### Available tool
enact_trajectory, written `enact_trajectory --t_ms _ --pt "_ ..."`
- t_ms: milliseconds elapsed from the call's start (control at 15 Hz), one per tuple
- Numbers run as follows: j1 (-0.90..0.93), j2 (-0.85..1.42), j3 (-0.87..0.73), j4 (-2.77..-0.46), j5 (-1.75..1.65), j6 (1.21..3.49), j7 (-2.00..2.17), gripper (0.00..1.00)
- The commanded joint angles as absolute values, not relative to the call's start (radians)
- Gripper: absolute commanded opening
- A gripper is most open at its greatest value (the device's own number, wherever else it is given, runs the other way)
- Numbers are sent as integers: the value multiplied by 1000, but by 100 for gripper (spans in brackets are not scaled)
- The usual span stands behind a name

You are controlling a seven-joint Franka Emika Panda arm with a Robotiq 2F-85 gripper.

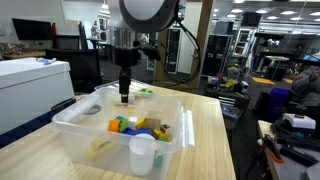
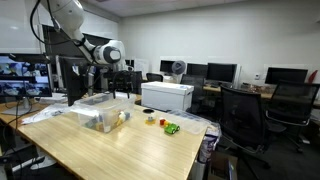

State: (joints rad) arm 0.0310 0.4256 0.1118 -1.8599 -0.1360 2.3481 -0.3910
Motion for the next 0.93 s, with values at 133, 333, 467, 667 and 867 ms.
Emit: enact_trajectory --t_ms 133,333,467,667,867 --pt "31 422 111 -1860 -134 2350 -391 99" --pt "-18 375 114 -1810 -8 2330 -364 100" --pt "-72 410 63 -1697 59 2300 -318 100" --pt "-91 451 6 -1652 58 2300 -200 100" --pt "-111 526 -48 -1593 61 2283 -50 100"
